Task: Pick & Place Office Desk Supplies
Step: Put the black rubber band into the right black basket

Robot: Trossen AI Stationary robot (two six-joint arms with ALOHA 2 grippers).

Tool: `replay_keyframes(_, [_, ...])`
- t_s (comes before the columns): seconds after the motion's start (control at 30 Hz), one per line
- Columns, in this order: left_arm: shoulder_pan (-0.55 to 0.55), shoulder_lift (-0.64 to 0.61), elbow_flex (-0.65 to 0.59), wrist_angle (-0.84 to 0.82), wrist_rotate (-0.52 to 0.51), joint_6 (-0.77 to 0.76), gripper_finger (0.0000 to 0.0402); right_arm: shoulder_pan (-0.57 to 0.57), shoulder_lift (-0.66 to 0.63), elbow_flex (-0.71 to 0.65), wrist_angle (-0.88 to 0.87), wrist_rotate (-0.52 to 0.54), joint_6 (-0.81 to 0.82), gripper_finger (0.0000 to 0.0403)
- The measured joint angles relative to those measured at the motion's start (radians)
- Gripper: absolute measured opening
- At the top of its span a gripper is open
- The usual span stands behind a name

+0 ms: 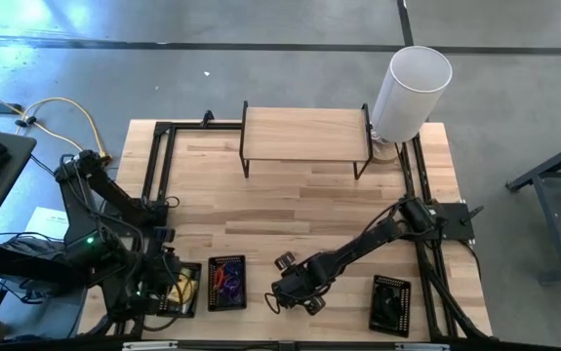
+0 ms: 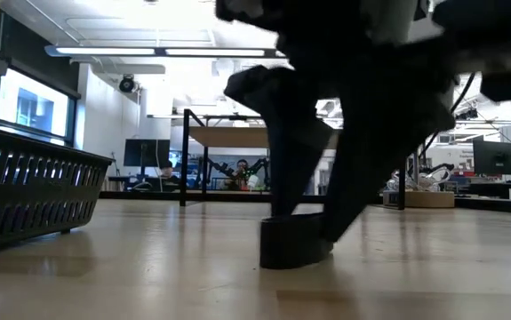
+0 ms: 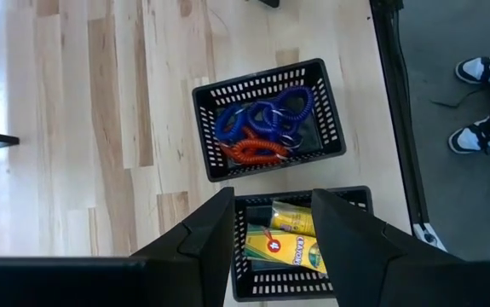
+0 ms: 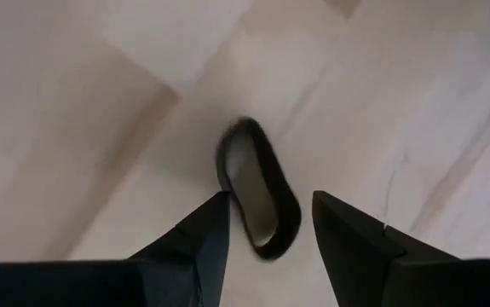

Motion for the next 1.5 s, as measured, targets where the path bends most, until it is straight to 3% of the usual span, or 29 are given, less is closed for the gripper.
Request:
replay_keyframes(0.67, [-0.019, 0.000, 0.000, 0.000, -0.063, -0.007, 0.0149, -0.010, 0.017, 0.001, 0.001, -0.055, 0.003, 0.0154])
replay_keyframes(0.83, [-0.019, 0.000, 0.000, 0.000, -0.065, -0.007, 0.0149, -0.015, 0.017, 0.001, -0.003, -0.042, 0.011, 0.0116])
replay_keyframes(1.07, [-0.019, 0.000, 0.000, 0.000, -0.066, -0.012, 0.0149, -0.015, 0.017, 0.001, -0.003, -0.040, 0.063, 0.0015])
replay_keyframes(1.2, [-0.019, 0.000, 0.000, 0.000, -0.066, -0.014, 0.0149, -0.013, 0.017, 0.002, -0.038, -0.005, 0.092, 0.0006])
replay_keyframes(1.5, [-0.019, 0.000, 0.000, 0.000, -0.077, -0.014, 0.0149, 0.026, -0.101, 0.001, -0.222, 0.084, 0.366, 0.0004])
